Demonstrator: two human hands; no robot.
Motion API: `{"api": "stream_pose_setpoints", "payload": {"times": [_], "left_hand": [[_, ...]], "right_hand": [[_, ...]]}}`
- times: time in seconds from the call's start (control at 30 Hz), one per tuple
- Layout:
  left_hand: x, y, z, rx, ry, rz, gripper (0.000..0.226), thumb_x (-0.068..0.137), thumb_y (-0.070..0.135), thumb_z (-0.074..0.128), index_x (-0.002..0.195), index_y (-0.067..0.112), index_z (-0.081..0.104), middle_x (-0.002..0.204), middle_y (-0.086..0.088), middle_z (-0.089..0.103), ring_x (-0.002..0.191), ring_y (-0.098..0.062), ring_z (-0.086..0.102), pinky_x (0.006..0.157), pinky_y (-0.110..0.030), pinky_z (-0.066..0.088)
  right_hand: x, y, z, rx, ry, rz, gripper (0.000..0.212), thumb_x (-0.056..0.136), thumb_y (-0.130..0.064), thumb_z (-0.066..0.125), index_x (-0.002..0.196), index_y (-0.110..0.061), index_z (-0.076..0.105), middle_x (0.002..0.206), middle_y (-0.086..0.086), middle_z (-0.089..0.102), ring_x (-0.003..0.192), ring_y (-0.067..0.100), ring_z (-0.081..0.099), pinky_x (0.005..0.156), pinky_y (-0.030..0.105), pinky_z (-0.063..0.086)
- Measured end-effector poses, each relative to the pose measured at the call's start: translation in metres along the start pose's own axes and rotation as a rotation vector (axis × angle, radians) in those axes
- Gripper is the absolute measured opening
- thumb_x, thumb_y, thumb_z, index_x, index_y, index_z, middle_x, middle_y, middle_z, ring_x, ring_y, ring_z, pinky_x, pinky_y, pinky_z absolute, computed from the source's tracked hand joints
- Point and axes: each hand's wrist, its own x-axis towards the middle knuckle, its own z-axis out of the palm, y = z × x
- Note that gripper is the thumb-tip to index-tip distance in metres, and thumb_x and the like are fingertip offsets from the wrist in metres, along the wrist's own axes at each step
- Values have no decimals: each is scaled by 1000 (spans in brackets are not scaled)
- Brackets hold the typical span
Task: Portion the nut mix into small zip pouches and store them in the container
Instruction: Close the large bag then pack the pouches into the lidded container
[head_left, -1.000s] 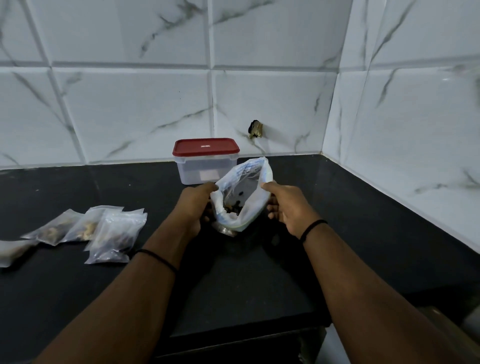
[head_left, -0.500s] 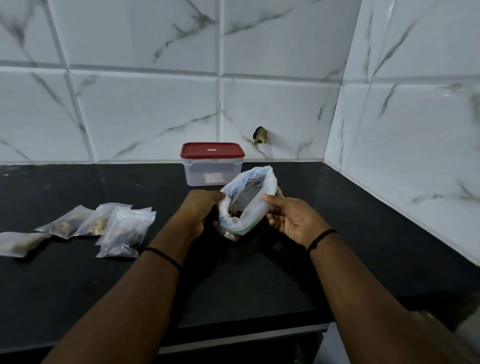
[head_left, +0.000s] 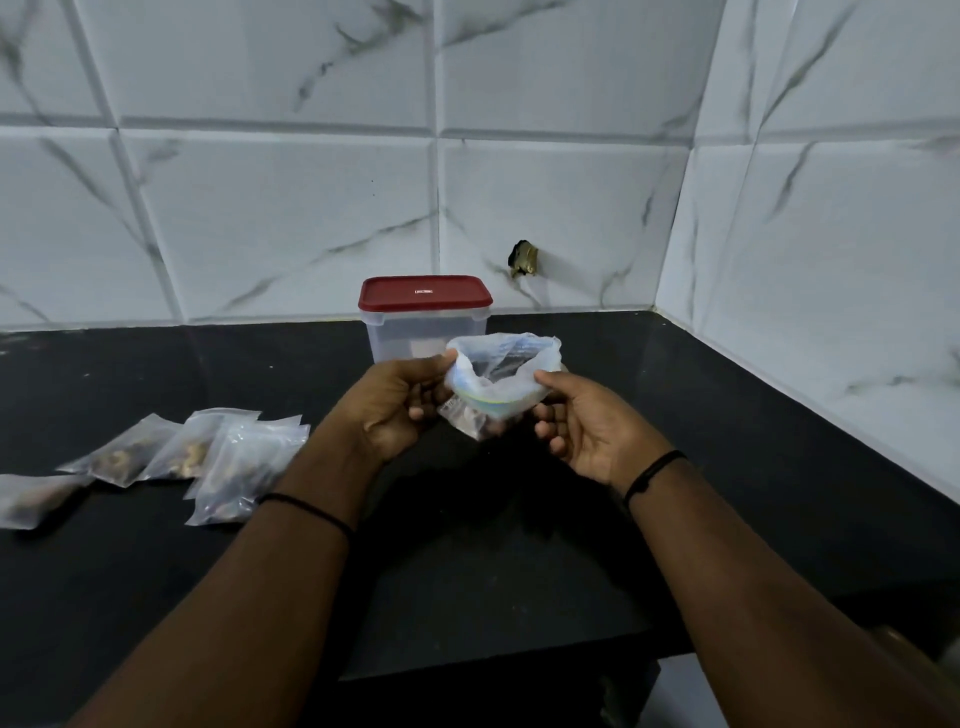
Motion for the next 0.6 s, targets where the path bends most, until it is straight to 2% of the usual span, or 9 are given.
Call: {"api": "stream_pose_setpoints", "payload": {"times": [0.13, 0.2, 0.27, 0.33, 0.5, 0.6], "left_hand": [[-1, 6, 6, -35, 99, -20, 8, 95, 6, 57, 100, 0, 60, 59, -5, 65, 37, -4, 53, 27, -11, 22], [-3, 7, 11, -20, 154, -37, 4, 96, 3, 56, 97, 0, 59, 51, -4, 63, 35, -3, 54, 26, -10, 21], [-1, 8, 15, -17, 197, -46, 6, 96, 1, 54, 91, 0, 58, 52, -6, 65, 36, -3, 56, 27, -10, 21], [2, 7, 17, -6, 243, -52, 8, 95, -1, 52, 90, 0, 57, 56, -9, 68, 36, -3, 56, 27, -10, 22], [11, 1, 16, 218, 356, -4, 15, 93, 2, 56, 106, -3, 62, 65, -9, 64, 36, -2, 52, 29, -13, 26], [7, 0, 17, 235, 349, -6, 11, 94, 3, 55, 101, -2, 62, 55, -5, 62, 36, -2, 52, 29, -13, 25]], "right_hand": [[-5, -3, 4, -64, -6, 45, 26, 93, -35, 60, 74, -18, 55, 50, -5, 55, 36, 8, 52, 31, 14, 28], [-5, -3, 5, -56, 29, 28, 27, 91, -34, 61, 69, -21, 52, 49, -5, 55, 36, 8, 51, 32, 14, 27], [-4, -3, 6, -37, 70, -13, 31, 90, -32, 60, 63, -23, 48, 49, -5, 56, 36, 9, 52, 34, 14, 27], [-1, -2, 6, -44, 103, -50, 32, 90, -31, 59, 62, -22, 46, 50, -3, 59, 37, 10, 54, 35, 14, 28], [3, -2, 10, -121, 163, -138, 30, 92, -27, 58, 65, -19, 47, 55, 7, 66, 38, 15, 58, 34, 15, 31], [-1, -2, 13, -164, 203, -165, 29, 92, -25, 57, 66, -17, 47, 53, 7, 66, 36, 15, 55, 33, 15, 30]]}}
